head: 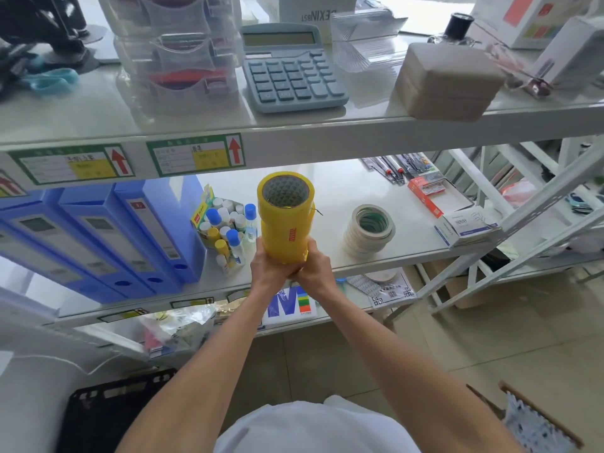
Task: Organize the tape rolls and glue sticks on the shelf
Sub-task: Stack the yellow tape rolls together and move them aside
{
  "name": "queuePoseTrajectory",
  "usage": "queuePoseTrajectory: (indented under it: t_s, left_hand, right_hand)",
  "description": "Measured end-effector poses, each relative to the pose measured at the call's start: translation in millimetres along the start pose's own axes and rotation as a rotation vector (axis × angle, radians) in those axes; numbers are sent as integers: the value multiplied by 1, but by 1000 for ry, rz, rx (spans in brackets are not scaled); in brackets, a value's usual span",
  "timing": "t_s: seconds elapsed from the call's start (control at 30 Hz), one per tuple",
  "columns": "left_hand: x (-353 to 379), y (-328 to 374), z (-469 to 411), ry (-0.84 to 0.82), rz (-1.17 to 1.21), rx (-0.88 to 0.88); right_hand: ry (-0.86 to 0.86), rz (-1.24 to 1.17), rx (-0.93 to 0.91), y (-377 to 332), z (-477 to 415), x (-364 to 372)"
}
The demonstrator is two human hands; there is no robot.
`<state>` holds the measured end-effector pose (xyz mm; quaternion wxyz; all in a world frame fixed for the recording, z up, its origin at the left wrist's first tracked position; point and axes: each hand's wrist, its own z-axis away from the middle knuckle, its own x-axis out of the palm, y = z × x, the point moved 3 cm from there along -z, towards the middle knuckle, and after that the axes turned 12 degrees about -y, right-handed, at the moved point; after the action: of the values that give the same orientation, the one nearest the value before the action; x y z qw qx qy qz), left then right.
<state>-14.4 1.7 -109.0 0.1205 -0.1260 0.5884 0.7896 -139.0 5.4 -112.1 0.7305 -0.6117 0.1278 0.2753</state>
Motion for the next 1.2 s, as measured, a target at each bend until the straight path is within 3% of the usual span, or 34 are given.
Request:
queuePoseTrajectory:
  t_s: [0.67, 1.0, 1.2]
  left_hand:
    - [6, -1, 2, 6, -21, 25]
    - [-1, -5, -5, -15, -49, 35]
    - [-3, -7, -8, -36, -43, 50]
  right_hand:
    - [-27, 62, 9, 13, -6, -5]
    - [-113, -41, 26, 11, -19, -4]
    - [-34, -110, 38, 13, -20, 10]
